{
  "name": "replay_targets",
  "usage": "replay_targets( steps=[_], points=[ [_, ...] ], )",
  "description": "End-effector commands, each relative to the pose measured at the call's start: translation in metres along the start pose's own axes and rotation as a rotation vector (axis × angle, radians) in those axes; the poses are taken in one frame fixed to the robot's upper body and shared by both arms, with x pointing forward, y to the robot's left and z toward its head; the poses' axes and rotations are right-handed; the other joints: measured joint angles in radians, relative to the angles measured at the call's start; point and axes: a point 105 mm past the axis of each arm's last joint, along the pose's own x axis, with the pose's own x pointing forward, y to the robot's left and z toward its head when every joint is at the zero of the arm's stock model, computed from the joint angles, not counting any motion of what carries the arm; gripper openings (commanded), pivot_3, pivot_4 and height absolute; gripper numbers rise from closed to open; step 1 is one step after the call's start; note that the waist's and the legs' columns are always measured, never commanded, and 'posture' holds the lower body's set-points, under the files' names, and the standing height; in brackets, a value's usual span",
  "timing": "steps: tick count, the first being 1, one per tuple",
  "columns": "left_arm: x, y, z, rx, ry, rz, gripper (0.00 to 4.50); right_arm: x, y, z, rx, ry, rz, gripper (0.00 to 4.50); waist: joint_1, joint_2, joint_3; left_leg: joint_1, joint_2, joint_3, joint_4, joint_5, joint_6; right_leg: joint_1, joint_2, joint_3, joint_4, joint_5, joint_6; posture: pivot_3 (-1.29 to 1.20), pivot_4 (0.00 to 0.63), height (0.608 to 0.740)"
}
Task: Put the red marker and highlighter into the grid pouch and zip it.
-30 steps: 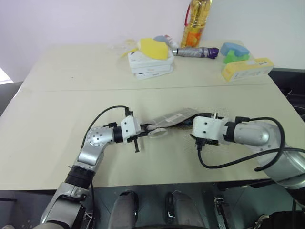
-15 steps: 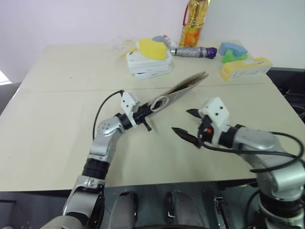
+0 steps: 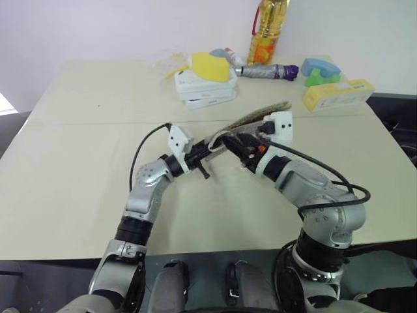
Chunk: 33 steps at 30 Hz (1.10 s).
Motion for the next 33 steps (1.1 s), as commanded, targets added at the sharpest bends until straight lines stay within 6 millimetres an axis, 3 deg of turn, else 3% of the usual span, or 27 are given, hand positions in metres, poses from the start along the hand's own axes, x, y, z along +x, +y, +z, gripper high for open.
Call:
replay_targets(
  steps=[1, 3, 8, 10, 14, 19, 21, 24, 28, 32, 33],
  points=[
    [0.003, -0.004, 0.014, 0.047, -0.049, -0.022, 0.0, -0.001, 0.006, 0.009, 0.005, -0.026, 0.026, 1.01, -0.001, 0.0, 0.0, 0.0, 0.0, 0.0, 0.0, 0.0, 0.0, 0.0, 0.0, 0.0, 0.0, 0.0, 0.0, 0.0, 0.15, 0.74],
    [0.002, -0.004, 0.015, 0.052, -0.048, -0.021, 0.0, -0.002, 0.006, 0.01, 0.003, -0.026, 0.024, 0.06, -0.001, 0.0, 0.0, 0.0, 0.0, 0.0, 0.0, 0.0, 0.0, 0.0, 0.0, 0.0, 0.0, 0.0, 0.0, 0.0, 0.15, 0.74],
    [-0.004, 0.002, 0.013, 0.1, -0.018, -0.015, 0.0, -0.015, -0.011, 0.016, -0.083, -0.013, -0.047, 0.06, 0.0, 0.0, 0.0, 0.0, 0.0, 0.0, 0.0, 0.0, 0.0, 0.0, 0.0, 0.0, 0.0, 0.0, 0.0, 0.0, 0.15, 0.74],
    [-0.01, 0.007, 0.01, 0.132, 0.007, -0.017, 0.0, -0.027, -0.026, 0.022, -0.136, -0.015, -0.107, 0.06, 0.0, 0.0, 0.0, 0.0, 0.0, 0.0, 0.0, 0.0, 0.0, 0.0, 0.0, 0.0, 0.0, 0.0, 0.0, 0.0, 0.15, 0.74],
    [-0.029, 0.016, 0.001, 0.234, 0.094, -0.051, 0.0, -0.072, -0.075, 0.054, -0.311, -0.019, -0.323, 0.06, 0.002, 0.0, 0.0, -0.001, 0.0, 0.0, -0.001, 0.0, 0.0, 0.0, 0.0, 0.0, -0.001, 0.0, 0.0, 0.0, 0.15, 0.74],
    [-0.04, 0.02, -0.004, 0.275, 0.129, -0.065, 0.0, -0.103, -0.105, 0.073, -0.396, -0.01, -0.468, 0.06, -0.001, 0.0, 0.0, 0.0, 0.0, 0.0, -0.002, 0.0, 0.0, -0.001, 0.0, 0.0, -0.002, 0.0, 0.0, 0.0, 0.15, 0.74],
    [-0.045, 0.02, -0.008, 0.29, 0.153, -0.082, 0.0, -0.111, -0.11, 0.068, -0.421, 0.032, -0.472, 0.06, -0.001, 0.0, 0.0, 0.0, 0.0, 0.0, -0.002, 0.0, 0.0, -0.001, 0.0, 0.0, -0.002, 0.0, 0.0, 0.0, 0.15, 0.74],
    [-0.052, 0.021, -0.013, 0.282, 0.182, -0.102, 0.0, -0.112, -0.102, 0.051, -0.459, 0.122, -0.38, 0.06, -0.002, 0.0, 0.0, 0.0, 0.0, 0.001, -0.002, 0.0, 0.0, -0.001, 0.0, 0.0, -0.002, 0.0, 0.0, 0.0, 0.15, 0.74],
    [-0.063, 0.022, -0.013, 0.22, 0.203, -0.112, 1.47, -0.112, -0.086, 0.027, -0.461, 0.2, -0.236, 1.36, -0.003, 0.0, 0.0, 0.0, 0.001, 0.001, -0.002, 0.0, 0.0, -0.001, 0.0, 0.0, -0.002, 0.0, 0.0, 0.0, 0.15, 0.74],
    [-0.09, 0.022, -0.02, 0.095, 0.291, -0.101, 3.58, -0.117, -0.09, 0.012, -0.485, 0.246, -0.236, 3.54, -0.001, 0.0, 0.001, 0.0, 0.001, 0.001, -0.002, 0.0, 0.0, -0.001, 0.0, 0.0, -0.002, 0.0, 0.0, 0.0, 0.15, 0.74],
    [-0.097, 0.022, -0.021, 0.079, 0.309, -0.099, 3.6, -0.118, -0.09, 0.009, -0.489, 0.251, -0.235, 4.03, -0.001, 0.0, 0.001, 0.0, 0.001, 0.0, -0.002, 0.0, 0.0, -0.001, 0.0, 0.0, -0.003, 0.0, 0.0, 0.0, 0.15, 0.74]
  ],
)
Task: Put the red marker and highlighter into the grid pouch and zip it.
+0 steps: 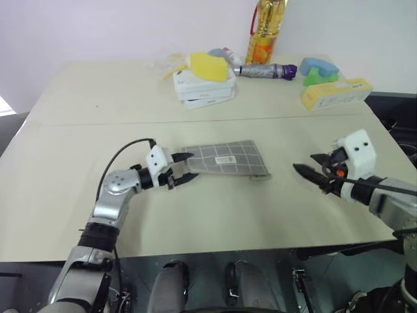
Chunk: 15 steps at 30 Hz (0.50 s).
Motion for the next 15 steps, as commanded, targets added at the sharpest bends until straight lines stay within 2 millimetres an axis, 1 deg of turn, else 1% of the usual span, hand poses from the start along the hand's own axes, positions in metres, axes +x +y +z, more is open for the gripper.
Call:
replay_targets(
  steps=[1, 4, 6, 8, 11, 15],
  points=[
    [-0.02, 0.001, 0.005, -0.046, 0.009, 0.009, 3.6, -0.004, 0.001, 0.003, -0.059, -0.034, -0.009, 4.47, 0.001, 0.0, 0.0, 0.0, 0.0, 0.0, 0.0, 0.0, 0.0, 0.0, 0.0, 0.0, 0.0, 0.0, 0.0, 0.0, 0.15, 0.74],
    [-0.038, 0.002, -0.004, -0.109, 0.061, 0.04, 3.6, -0.006, 0.009, -0.003, -0.077, -0.035, 0.036, 4.47, 0.003, 0.0, 0.0, 0.0, 0.0, 0.0, 0.0, 0.0, 0.0, 0.0, 0.0, 0.0, 0.0, 0.0, 0.0, 0.0, 0.15, 0.74],
    [-0.051, 0.009, -0.008, -0.169, 0.087, 0.113, 3.6, -0.009, 0.013, -0.006, -0.088, -0.054, 0.068, 4.47, 0.004, 0.0, 0.0, 0.0, 0.0, 0.0, 0.0, 0.0, 0.0, 0.0, -0.001, 0.0, -0.001, 0.0, 0.0, 0.0, 0.15, 0.74],
    [-0.06, 0.016, -0.012, -0.191, 0.106, 0.178, 3.6, -0.011, 0.013, -0.008, -0.084, -0.074, 0.076, 4.47, 0.003, 0.0, 0.0, 0.0, 0.0, -0.001, 0.0, 0.0, 0.0, 0.0, -0.001, 0.0, -0.001, 0.0, 0.0, 0.0, 0.15, 0.74],
    [-0.07, 0.024, -0.017, -0.204, 0.133, 0.265, 3.6, -0.011, 0.008, -0.013, -0.068, -0.087, 0.066, 4.47, 0.003, 0.0, 0.0, 0.0, 0.0, -0.001, 0.0, 0.0, 0.0, 0.0, -0.001, 0.0, -0.001, 0.0, 0.0, 0.0, 0.15, 0.74],
    [-0.077, 0.031, -0.021, -0.212, 0.146, 0.337, 3.6, -0.01, 0.004, -0.021, -0.059, -0.089, 0.063, 4.47, 0.004, 0.0, 0.0, 0.0, 0.0, -0.001, 0.0, 0.0, 0.0, 0.0, -0.001, 0.0, -0.001, 0.0, 0.0, 0.0, 0.15, 0.74]
  ],
)
